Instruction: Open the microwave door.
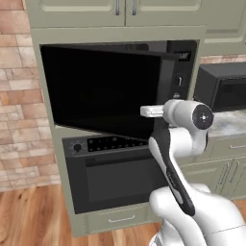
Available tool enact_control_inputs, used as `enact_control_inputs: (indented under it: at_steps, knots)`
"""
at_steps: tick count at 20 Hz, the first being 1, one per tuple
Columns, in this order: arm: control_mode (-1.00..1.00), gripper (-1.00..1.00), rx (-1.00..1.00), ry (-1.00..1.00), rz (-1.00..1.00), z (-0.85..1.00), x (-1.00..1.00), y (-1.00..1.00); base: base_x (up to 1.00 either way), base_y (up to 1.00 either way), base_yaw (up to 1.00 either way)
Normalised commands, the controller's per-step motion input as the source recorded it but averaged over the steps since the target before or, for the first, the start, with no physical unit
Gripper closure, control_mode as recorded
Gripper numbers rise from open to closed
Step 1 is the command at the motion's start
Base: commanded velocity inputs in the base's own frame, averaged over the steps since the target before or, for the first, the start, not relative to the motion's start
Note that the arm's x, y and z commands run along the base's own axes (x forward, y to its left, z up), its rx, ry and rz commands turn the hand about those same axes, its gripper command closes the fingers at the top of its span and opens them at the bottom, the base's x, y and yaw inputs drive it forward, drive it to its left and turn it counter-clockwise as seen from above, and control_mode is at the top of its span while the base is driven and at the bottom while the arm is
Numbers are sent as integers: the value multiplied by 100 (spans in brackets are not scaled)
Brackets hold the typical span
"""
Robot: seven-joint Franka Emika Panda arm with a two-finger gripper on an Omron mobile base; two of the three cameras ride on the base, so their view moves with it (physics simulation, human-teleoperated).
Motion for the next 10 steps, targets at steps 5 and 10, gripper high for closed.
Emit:
enact_control_inputs:
  at_steps: [5, 10]
  knots:
    - [-100, 100, -3, 1, -4, 100, -83, 66, 0, 0, 0]
    - [-100, -100, -11, 3, -5, 62, -73, 71, 0, 0, 0]
